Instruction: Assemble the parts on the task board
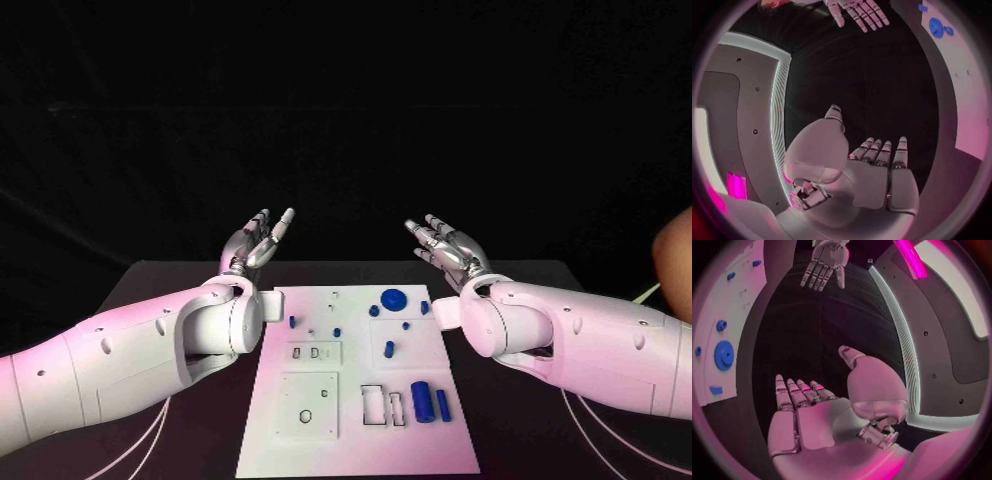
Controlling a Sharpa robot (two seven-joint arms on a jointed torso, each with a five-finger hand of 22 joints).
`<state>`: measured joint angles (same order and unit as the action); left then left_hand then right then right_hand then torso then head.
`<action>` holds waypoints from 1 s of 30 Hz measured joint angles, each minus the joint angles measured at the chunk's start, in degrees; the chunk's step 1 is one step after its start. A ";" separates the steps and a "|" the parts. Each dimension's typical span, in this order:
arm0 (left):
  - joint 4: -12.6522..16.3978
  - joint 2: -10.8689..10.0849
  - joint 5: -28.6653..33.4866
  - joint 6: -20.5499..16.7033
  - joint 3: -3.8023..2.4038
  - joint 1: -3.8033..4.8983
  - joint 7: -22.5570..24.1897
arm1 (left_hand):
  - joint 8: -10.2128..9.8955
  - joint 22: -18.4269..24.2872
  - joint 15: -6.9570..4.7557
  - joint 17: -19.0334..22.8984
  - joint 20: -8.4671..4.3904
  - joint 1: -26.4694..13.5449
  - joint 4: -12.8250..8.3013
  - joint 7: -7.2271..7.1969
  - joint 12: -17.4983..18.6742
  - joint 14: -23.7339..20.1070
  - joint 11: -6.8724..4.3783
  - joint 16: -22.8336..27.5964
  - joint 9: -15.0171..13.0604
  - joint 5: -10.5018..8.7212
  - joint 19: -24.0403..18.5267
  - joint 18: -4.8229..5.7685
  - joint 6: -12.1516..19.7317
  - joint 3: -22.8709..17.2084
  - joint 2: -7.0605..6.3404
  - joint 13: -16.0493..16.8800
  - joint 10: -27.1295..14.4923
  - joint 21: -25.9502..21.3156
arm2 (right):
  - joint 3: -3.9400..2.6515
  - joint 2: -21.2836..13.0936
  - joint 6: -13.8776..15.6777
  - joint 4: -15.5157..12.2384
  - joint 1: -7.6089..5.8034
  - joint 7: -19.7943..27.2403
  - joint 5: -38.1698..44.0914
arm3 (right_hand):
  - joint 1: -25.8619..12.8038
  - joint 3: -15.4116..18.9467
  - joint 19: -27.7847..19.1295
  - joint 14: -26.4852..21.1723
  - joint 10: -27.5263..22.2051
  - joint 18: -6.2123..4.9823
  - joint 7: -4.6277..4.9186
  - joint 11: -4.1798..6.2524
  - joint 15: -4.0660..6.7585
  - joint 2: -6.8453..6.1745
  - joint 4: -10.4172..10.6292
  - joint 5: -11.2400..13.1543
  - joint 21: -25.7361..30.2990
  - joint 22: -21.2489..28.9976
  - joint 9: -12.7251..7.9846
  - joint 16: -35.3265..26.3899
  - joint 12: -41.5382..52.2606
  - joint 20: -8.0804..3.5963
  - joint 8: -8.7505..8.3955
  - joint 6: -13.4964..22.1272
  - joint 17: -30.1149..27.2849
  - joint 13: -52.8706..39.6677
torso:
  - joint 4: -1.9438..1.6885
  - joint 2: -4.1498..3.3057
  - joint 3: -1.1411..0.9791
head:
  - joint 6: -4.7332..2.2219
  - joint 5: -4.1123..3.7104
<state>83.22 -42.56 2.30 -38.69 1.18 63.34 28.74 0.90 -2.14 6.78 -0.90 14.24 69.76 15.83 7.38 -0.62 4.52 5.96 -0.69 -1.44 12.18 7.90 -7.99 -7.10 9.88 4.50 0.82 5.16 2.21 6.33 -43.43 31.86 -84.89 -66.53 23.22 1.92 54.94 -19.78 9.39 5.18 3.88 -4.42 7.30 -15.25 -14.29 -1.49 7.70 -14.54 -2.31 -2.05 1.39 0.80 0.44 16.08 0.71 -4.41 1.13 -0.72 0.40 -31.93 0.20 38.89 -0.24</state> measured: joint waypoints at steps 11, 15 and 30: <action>1.88 -1.95 0.40 1.71 -0.18 0.14 0.01 | 8.63 -5.34 3.68 -4.65 2.38 12.20 -0.20 1.54 -4.69 24.76 4.97 -8.74 -4.83 0.47 17.43 -1.77 -23.16 3.03 1.83 2.46 25.66 10.82 | 1.74 0.19 -8.38 2.69 -2.47 -4.54 7.92 | 11.03 -2.73 12.89 16.50 17.08 -0.72 0.93 -0.31 -0.18 -1.75 -7.75 1.04 -6.04 -2.98 3.89 5.22 3.84 0.48 5.64 -15.34 3.47 -1.67 | 0.00 -0.48 0.00 | 0.39 -0.08; 2.41 -4.28 0.41 2.86 -0.25 0.34 0.02 | 14.25 -6.98 3.12 -8.13 1.91 17.63 -1.27 3.47 -8.22 42.36 5.35 -15.24 -7.67 2.06 29.75 -1.75 -35.89 3.88 2.02 3.37 43.78 16.35 | 1.43 -0.79 -6.82 4.04 -3.69 -5.90 20.31 | 13.96 -3.51 21.69 27.73 29.46 -2.48 1.78 0.71 1.16 -2.37 -11.15 1.04 -9.43 -4.33 6.26 8.29 6.09 0.32 9.46 -26.05 5.42 -2.36 | -0.07 -1.64 -0.08 | 0.85 -0.16; 7.34 -8.27 -3.24 8.47 -0.35 1.47 -2.08 | 14.82 -5.37 0.59 -12.96 -0.52 23.55 -1.30 3.98 -5.63 51.41 3.56 -15.67 -9.53 2.05 40.24 -1.75 -42.08 7.78 1.89 3.16 54.15 16.81 | 1.46 -0.73 -8.27 4.76 -6.18 -15.18 54.04 | 15.55 -6.96 39.73 51.73 53.73 -4.90 5.02 5.35 6.51 -4.23 -18.08 1.04 -15.12 -5.98 10.60 13.25 6.83 -2.09 14.59 -45.73 10.76 -3.20 | -0.89 -4.90 -0.59 | 0.50 -0.97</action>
<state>90.56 -50.83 -0.94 -30.22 0.83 64.81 26.66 15.72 -7.51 7.38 -13.86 13.72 93.31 14.53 11.36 -6.25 55.92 9.53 -16.36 -10.97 14.22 48.14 -9.74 -49.18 17.65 6.39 3.98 59.31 19.02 7.79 -44.16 23.59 -80.13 -72.71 8.05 55.96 70.49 -26.74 49.12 56.91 57.60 -9.32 12.33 -9.90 -7.78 -5.72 -10.39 -13.51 -17.43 -8.04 11.99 14.05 7.26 13.99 15.29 -50.15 11.90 -3.92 -0.49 -36.83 -0.38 39.39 -1.21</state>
